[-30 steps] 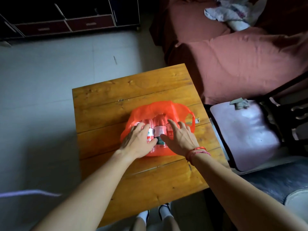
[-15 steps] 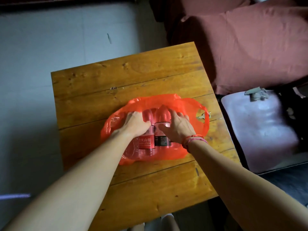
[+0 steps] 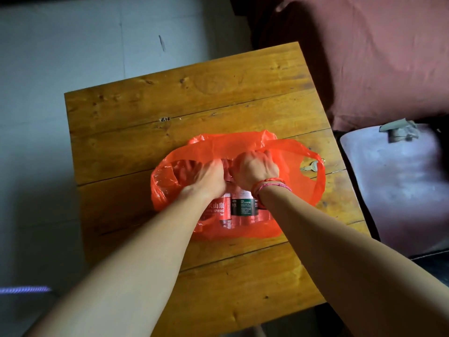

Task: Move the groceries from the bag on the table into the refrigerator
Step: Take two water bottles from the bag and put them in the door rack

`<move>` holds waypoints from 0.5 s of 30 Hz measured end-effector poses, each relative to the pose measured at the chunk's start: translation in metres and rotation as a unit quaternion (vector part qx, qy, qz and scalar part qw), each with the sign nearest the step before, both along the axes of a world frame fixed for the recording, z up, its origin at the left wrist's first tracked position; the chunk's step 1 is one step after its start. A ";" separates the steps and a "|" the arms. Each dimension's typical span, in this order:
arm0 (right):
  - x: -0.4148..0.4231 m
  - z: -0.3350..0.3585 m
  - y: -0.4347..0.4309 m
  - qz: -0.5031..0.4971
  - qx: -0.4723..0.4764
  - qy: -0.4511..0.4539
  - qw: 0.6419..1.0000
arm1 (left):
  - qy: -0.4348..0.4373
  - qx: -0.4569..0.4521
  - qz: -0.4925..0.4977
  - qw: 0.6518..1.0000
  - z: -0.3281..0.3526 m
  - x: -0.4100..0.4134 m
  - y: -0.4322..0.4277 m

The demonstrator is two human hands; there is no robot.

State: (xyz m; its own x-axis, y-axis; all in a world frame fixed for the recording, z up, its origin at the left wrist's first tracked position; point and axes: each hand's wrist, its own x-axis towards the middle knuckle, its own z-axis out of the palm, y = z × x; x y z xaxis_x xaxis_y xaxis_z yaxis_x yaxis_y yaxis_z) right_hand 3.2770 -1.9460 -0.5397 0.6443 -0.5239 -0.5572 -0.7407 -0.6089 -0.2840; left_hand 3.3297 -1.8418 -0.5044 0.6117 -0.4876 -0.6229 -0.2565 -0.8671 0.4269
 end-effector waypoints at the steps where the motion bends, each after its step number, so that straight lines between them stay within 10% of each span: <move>1: 0.001 0.001 -0.001 -0.008 -0.003 0.005 1.000 | 0.008 -0.010 0.009 1.000 -0.001 0.001 0.001; 10: -0.004 0.022 -0.003 -0.089 0.155 0.015 0.984 | 0.055 -0.082 0.074 0.992 0.007 -0.007 0.012; 15: -0.020 0.046 -0.002 -0.153 0.136 -0.113 0.972 | -0.055 -0.165 0.104 0.979 0.022 -0.021 0.020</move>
